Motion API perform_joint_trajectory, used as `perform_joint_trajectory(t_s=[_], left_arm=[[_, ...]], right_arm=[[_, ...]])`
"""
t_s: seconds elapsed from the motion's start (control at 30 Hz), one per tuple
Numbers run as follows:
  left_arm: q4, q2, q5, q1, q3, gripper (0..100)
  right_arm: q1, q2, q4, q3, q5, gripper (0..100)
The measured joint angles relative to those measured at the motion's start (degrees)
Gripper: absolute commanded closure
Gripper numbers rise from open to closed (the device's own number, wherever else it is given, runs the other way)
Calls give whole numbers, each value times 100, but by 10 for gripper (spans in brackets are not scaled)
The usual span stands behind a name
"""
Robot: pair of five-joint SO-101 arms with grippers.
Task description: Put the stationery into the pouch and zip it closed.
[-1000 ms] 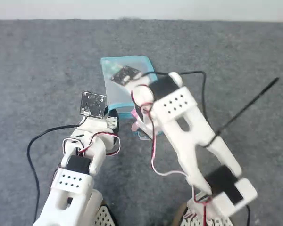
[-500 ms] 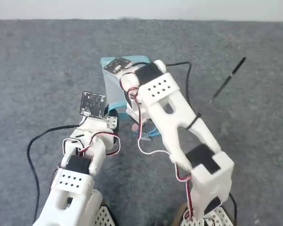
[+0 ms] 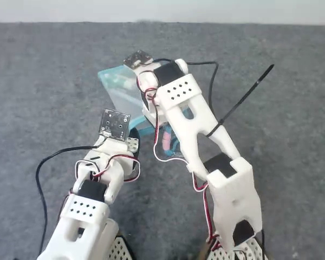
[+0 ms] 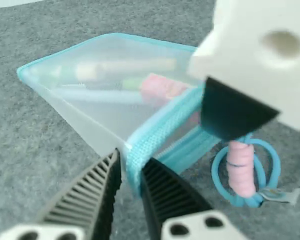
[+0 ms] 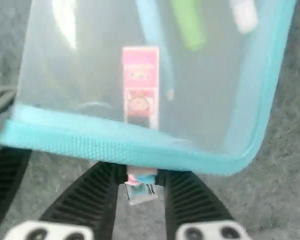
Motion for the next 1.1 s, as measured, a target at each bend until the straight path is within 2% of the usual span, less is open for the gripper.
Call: perform_joint_trajectory(t_s=[0.13, 0.4, 0.53, 0.7, 0.87, 1.1], left_arm=[[-53, 0, 0, 35, -18, 988], [-149, 0, -9, 88, -26, 988], [-123, -53, -9, 88, -18, 988], [-97, -62, -53, -193, 0, 988], [-97, -62, -53, -413, 9, 988], [-97, -62, -53, -457, 9, 988]], right_arm=[[-62, 26, 0, -378, -53, 716], [-70, -35, 0, -571, 18, 724], [105, -651, 0, -229, 88, 724], [545, -2004, 0, 686, 176, 724], [545, -3130, -167, 2075, 290, 724], [571, -3886, -2057, 4897, 176, 724]])
